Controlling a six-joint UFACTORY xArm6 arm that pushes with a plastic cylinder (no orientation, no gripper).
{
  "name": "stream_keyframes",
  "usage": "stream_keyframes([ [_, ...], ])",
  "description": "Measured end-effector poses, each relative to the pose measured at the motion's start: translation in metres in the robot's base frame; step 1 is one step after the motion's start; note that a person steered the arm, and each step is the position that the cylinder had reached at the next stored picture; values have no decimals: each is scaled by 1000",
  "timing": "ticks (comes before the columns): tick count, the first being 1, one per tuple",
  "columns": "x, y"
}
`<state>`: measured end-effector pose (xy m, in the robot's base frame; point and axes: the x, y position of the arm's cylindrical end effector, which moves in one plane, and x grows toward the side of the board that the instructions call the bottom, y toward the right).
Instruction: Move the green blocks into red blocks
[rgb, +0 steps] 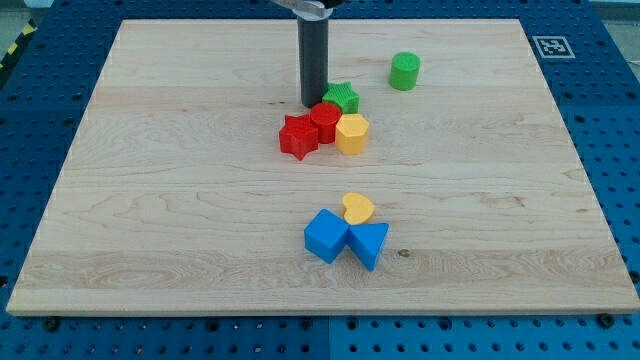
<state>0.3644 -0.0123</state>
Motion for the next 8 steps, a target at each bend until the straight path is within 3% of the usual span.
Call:
stream_keyframes([
  [2, -81, 26],
  [4, -81, 151],
  [6, -71, 147],
  [8, -16, 140],
])
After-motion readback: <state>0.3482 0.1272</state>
